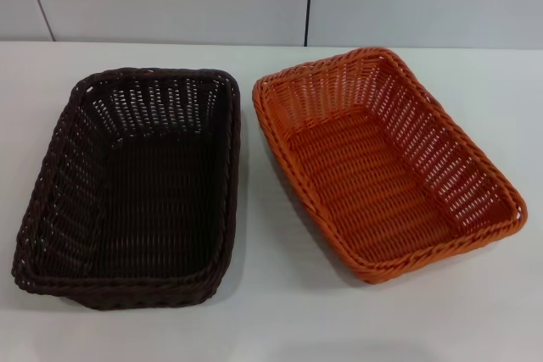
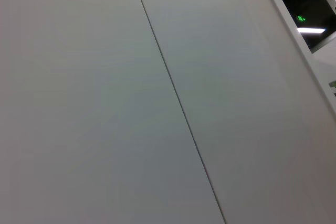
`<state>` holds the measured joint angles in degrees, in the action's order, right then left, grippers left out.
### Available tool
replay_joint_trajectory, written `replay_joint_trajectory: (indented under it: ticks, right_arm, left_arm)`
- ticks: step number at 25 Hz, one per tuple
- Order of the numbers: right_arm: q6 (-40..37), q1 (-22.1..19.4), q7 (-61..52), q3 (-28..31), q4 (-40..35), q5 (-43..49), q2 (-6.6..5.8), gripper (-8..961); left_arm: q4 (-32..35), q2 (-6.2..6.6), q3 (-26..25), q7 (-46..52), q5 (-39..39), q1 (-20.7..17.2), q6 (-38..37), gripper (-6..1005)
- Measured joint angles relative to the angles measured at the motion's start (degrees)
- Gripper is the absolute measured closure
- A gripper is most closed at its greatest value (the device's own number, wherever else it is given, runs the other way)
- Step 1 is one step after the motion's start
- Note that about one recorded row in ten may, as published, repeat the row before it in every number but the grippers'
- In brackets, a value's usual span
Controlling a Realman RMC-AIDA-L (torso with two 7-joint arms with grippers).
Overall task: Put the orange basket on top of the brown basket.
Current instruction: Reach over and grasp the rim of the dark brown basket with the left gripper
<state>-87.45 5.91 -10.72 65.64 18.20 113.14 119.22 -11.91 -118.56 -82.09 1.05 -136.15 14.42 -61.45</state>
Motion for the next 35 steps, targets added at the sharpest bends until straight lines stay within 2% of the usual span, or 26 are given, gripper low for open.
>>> replay_joint_trajectory:
  ticks: [10,11,12,14,16,17,18,19,20,21,22,24,25,26,28,29,30,33,34,35]
  right_arm:
    - [-0.3,0.8,-0.2,-0.7,-0.9,0.2,0.08,399]
    - [-0.3,1.0,-0.2,-0.8,-0.9,0.4,0.06,399]
    - [-0.3,1.3,-0.2,-1.3,-0.9,0.6,0.0,399]
    - [-0.3,1.4,-0.2,-1.6,-0.9,0.6,0.0,399]
    - [-0.1,1.6,-0.2,-2.1,-0.9,0.6,-0.04,399]
    - [0.1,1.8,-0.2,-2.3,-1.0,0.6,-0.07,399]
    - [0.2,1.9,-0.2,-2.3,-1.1,0.6,-0.08,398]
    - [0.2,2.0,-0.2,-2.4,-1.2,0.6,-0.09,398]
    - [0.3,2.1,-0.2,-2.4,-1.4,0.6,-0.1,398]
    - [0.3,2.1,-0.2,-2.4,-1.5,0.6,-0.1,398]
    - [0.3,2.1,-0.2,-2.4,-1.6,0.6,-0.11,398]
    - [0.6,2.1,-0.2,-2.4,-1.6,0.6,-0.12,398]
    - [0.8,2.2,-0.2,-2.4,-1.6,0.6,-0.13,398]
    - [1.1,2.2,-0.2,-2.4,-1.6,0.6,-0.13,398]
    - [1.7,2.3,-0.2,-2.4,-1.6,0.6,-0.14,398]
    - [2.0,2.4,-0.2,-2.4,-1.7,0.6,-0.17,398]
    - [2.2,2.5,-0.2,-2.4,-1.7,0.6,-0.2,397]
    - [2.7,3.3,-0.2,-2.4,-2.6,0.6,-0.21,397]
    - [3.1,4.1,-0.2,-2.4,-3.6,0.6,-0.23,397]
    - [3.1,4.1,-0.2,-2.4,-3.6,0.6,-0.23,397]
  left_arm:
    - [-0.6,0.0,0.1,-0.3,0.0,0.1,0.3,200]
    - [-1.7,0.21,2.7,-0.4,0.0,0.1,0.6,200]
    - [-1.7,0.21,2.7,-0.4,0.0,0.1,0.6,200]
    - [-6.2,1.14,4.2,-1.1,0.0,-0.1,4.5,201]
    - [-6.2,1.14,4.2,-1.1,0.0,-0.1,4.5,201]
    - [-13.7,3.03,3.9,-5.0,-0.1,-0.2,11.3,201]
    - [-15.8,3.55,3.9,-6.6,-0.1,-0.4,13.4,201]
    - [-21.1,4.59,3.8,-9.8,-0.6,-1.0,17.6,202]
    - [-21.1,4.59,3.8,-9.8,-0.6,-1.0,17.6,202]
    - [-24.2,5.12,3.6,-11.0,-1.1,-1.7,20.2,202]
    - [-34.7,6.45,2.4,-13.0,-3.4,-4.1,28.4,202]
    - [-43.4,7.06,0.0,-13.2,-6.4,-6.4,37.1,203]
    - [-43.4,7.06,0.0,-13.2,-6.4,-6.4,37.1,203]
    - [-53.2,6.86,-3.9,-13.2,-10.1,-8.3,48.0,203]
    - [-61.3,5.97,-7.6,-13.2,-13.0,-9.0,59.7,203]
    - [-61.3,5.97,-7.6,-13.2,-13.0,-9.0,59.7,204]
    - [-68.7,4.9,-11.4,-13.5,-15.0,-8.9,73.4,204]
    - [-75.8,3.5,-15.1,-16.3,-15.9,-7.5,88.0,204]
    - [-75.8,3.5,-15.1,-16.3,-15.9,-7.5,88.0,204]
    - [-79.3,2.06,-17.3,-19.4,-16.0,-6.3,96.6,205]
